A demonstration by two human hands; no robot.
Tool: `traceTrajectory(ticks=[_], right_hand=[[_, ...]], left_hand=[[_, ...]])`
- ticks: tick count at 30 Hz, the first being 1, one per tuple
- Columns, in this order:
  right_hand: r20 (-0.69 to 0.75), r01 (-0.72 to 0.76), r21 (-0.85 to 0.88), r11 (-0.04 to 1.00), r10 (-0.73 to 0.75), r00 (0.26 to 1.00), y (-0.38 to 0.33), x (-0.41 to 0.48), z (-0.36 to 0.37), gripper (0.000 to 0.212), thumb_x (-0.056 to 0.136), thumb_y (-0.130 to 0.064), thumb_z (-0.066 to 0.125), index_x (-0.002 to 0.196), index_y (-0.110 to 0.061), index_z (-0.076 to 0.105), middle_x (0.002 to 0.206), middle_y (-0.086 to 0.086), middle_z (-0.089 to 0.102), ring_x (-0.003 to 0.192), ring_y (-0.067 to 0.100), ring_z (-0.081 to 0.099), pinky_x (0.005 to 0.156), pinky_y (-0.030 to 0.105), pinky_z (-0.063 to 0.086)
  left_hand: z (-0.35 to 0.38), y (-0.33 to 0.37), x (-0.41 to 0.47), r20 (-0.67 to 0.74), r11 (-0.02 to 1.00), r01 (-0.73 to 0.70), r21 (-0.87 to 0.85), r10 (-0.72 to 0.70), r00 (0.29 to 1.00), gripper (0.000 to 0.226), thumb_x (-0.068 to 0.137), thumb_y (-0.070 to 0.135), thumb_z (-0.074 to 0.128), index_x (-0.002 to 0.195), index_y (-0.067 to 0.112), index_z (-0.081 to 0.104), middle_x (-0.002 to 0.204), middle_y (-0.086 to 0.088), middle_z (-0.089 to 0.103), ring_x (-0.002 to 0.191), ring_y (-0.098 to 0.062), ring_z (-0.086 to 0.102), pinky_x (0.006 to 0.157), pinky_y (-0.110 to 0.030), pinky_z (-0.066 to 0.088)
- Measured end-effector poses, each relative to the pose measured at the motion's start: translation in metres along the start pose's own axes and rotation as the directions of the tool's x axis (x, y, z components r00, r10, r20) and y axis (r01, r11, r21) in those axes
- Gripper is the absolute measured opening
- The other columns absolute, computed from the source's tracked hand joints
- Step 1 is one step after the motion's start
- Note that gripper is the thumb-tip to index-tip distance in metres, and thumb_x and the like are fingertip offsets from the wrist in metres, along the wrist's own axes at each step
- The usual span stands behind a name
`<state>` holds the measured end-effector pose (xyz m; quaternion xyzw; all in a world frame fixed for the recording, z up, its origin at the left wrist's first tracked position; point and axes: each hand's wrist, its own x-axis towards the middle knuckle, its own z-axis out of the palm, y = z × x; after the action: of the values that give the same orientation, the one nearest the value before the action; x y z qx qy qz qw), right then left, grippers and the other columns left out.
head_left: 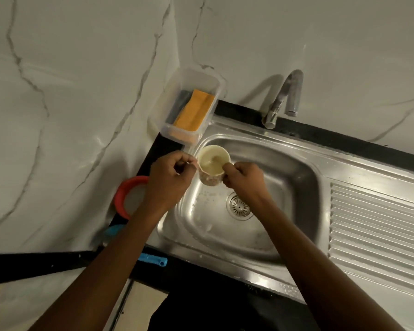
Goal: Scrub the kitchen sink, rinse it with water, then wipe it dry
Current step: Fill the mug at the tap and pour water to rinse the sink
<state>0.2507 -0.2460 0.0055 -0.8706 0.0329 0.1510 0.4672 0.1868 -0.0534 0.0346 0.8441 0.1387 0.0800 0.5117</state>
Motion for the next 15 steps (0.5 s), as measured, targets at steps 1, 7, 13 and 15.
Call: traceTrajectory(ticks=[1, 7, 13, 15], right_hand=[[-0.035, -0.005, 0.0, 1.0, 0.005, 0.999, 0.007, -0.001, -0.012, 0.054, 0.078, -0.055, 0.054, 0.07, -0.004, 0.069, 0.072, 0.017, 0.072, 0.074, 0.038, 0.07, 0.072, 0.056, 0.059], [-0.19, -0.057, 0.075, 0.996, 0.07, 0.979, 0.038, -0.006, -0.069, 0.044, 0.084, -0.049, 0.056, 0.069, -0.011, 0.073, 0.068, 0.009, 0.073, 0.072, 0.033, 0.072, 0.074, 0.057, 0.061], [-0.267, -0.094, 0.114, 0.989, 0.121, 0.956, 0.048, -0.003, -0.089, 0.055, 0.08, -0.057, 0.054, 0.073, -0.007, 0.074, 0.07, 0.012, 0.073, 0.074, 0.036, 0.072, 0.072, 0.059, 0.06], [-0.273, -0.099, 0.132, 0.986, 0.132, 0.953, 0.048, -0.003, -0.089, 0.056, 0.079, -0.058, 0.054, 0.074, -0.006, 0.074, 0.072, 0.013, 0.074, 0.077, 0.039, 0.072, 0.073, 0.061, 0.06]], left_hand=[[0.011, 0.002, 0.008, 0.02, 1.0, -0.029, -0.002, 0.029, 0.999, 0.004, 0.094, 0.019, 0.073, 0.091, 0.019, 0.075, 0.075, 0.01, 0.072, 0.071, -0.007, 0.069, 0.069, -0.021, 0.055], [0.097, 0.032, 0.065, 0.174, 0.986, -0.167, 0.028, 0.159, 0.972, 0.01, 0.094, 0.019, 0.07, 0.089, 0.028, 0.072, 0.082, 0.018, 0.072, 0.079, -0.001, 0.07, 0.074, -0.022, 0.056], [0.152, 0.051, 0.118, 0.294, 0.952, -0.292, 0.094, 0.254, 0.922, 0.032, 0.104, 0.017, 0.06, 0.134, 0.017, 0.066, 0.116, -0.004, 0.068, 0.096, -0.015, 0.066, 0.088, -0.035, 0.058], [0.16, 0.054, 0.133, 0.422, 0.877, -0.431, 0.212, 0.316, 0.85, 0.05, 0.105, 0.013, 0.054, 0.153, 0.023, 0.05, 0.123, -0.009, 0.054, 0.096, -0.02, 0.061, 0.083, -0.035, 0.055]])
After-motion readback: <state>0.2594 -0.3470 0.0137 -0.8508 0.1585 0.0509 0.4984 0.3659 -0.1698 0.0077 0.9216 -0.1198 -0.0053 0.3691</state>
